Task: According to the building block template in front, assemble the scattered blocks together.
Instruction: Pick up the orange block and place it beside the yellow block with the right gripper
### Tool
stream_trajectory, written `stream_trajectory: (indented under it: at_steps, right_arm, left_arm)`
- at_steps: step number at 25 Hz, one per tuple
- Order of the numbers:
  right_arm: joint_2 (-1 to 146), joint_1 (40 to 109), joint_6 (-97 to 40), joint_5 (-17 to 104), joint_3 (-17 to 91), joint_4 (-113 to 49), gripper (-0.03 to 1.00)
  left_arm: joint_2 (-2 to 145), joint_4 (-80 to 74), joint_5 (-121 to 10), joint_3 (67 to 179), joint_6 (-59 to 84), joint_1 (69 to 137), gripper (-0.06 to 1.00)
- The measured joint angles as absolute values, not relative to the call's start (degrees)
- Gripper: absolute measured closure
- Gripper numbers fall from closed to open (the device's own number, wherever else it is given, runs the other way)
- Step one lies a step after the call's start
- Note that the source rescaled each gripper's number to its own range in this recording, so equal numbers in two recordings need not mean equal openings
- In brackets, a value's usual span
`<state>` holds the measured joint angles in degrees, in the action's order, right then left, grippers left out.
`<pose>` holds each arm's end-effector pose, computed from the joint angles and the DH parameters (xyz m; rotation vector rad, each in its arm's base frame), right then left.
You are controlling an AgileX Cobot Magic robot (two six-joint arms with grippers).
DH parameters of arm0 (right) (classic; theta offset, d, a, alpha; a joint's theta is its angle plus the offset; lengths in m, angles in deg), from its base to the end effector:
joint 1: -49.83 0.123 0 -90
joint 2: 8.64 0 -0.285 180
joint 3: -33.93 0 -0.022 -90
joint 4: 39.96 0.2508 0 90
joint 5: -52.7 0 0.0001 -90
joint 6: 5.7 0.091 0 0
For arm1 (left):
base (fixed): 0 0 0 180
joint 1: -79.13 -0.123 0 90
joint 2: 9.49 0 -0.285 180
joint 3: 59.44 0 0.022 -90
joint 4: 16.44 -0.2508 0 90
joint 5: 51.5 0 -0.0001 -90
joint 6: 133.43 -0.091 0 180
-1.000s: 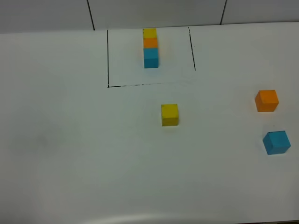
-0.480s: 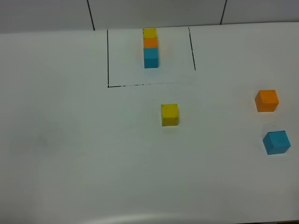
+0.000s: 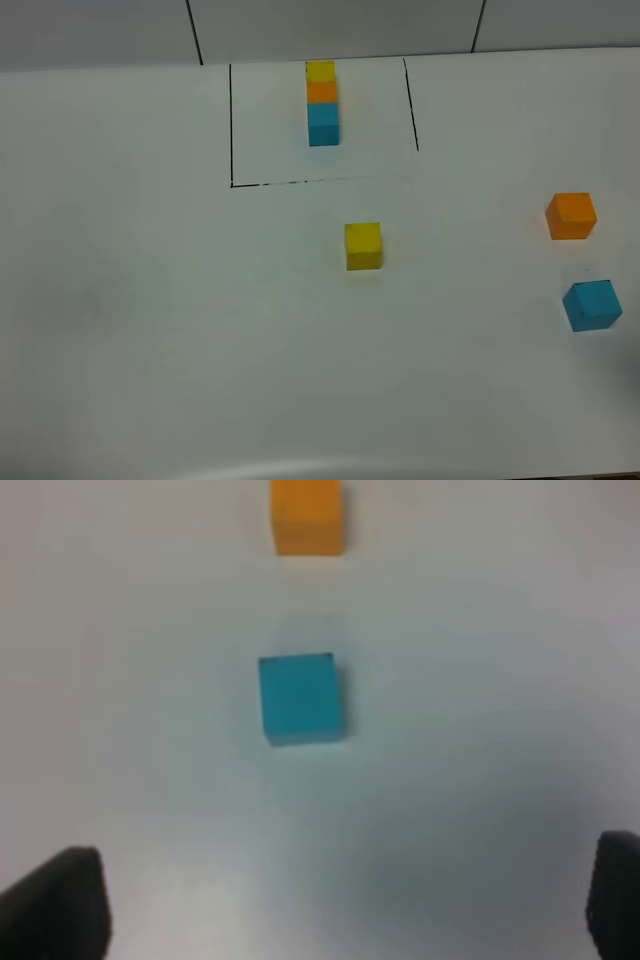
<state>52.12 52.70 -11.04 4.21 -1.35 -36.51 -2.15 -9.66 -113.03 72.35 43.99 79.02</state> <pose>0.1648 0.0124 0.2931 -0.1484 2.5167 0.0555 -0.0076 -0.0095 0.2784 0.0513 2.0389 -0.1121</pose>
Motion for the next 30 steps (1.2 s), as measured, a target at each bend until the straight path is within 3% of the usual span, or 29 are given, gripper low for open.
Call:
stream_trajectory:
  at_steps: [6, 13, 30]
  right_arm:
    - [79.56, 56.87, -12.83, 9.58, 11.24, -34.92, 0.02]
    - [99.51, 57.06, -12.83, 10.49, 24.30, -34.82, 0.02]
    - [113.11, 54.77, -13.46, 12.00, 29.16, -34.78, 0.08]
  left_arm:
    - [-2.15, -9.66, -113.03, 72.35, 44.04, 79.02, 0.27]
    - [-2.15, -9.66, -113.00, 72.35, 44.04, 79.02, 0.27]
    - [-2.15, -9.66, -113.00, 72.35, 44.04, 79.02, 0.28]
